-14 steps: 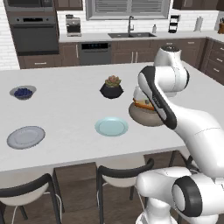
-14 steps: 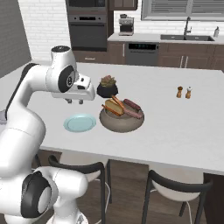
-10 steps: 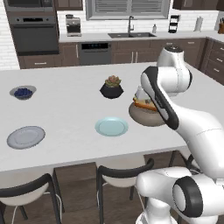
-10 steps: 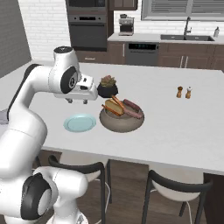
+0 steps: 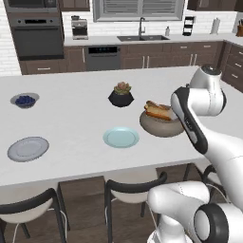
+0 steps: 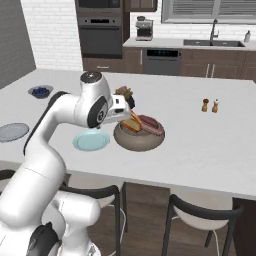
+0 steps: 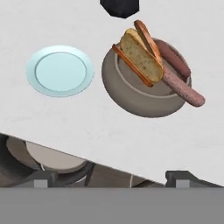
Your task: Place one bun and one sausage from the bowl on each plate.
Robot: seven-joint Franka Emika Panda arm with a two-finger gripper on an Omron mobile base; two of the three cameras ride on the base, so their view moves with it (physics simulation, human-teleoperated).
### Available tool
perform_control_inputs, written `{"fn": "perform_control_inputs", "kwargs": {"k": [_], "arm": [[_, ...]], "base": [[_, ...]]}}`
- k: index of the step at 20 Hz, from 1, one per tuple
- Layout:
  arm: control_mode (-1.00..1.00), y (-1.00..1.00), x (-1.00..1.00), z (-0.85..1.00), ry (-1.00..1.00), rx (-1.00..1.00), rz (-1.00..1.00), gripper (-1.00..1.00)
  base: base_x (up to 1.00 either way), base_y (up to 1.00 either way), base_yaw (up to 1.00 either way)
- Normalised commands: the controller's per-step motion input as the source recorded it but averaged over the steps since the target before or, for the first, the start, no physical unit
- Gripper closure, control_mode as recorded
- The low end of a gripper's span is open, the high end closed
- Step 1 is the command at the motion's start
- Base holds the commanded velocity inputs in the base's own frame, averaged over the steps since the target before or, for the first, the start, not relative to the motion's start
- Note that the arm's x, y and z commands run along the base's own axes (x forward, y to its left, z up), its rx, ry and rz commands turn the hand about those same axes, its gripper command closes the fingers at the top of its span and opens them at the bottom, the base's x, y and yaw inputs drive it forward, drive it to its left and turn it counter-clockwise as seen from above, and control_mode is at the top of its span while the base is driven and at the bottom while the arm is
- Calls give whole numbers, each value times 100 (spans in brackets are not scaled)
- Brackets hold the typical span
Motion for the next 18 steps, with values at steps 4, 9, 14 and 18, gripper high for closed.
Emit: {"fn": "perform_control_inputs", "kwargs": {"k": [4,9,14,18], "arm": [[-100,-5,50,-21,1,-27,20,-100],[-100,-1,77,-16,12,-8,14,-100],[-100,-9,95,-5,11,0,10,-100],[-100,-1,95,-31,12,-5,7,-100]], "base": [[0,0,0],[0,0,0],[0,0,0],[0,0,0]]}}
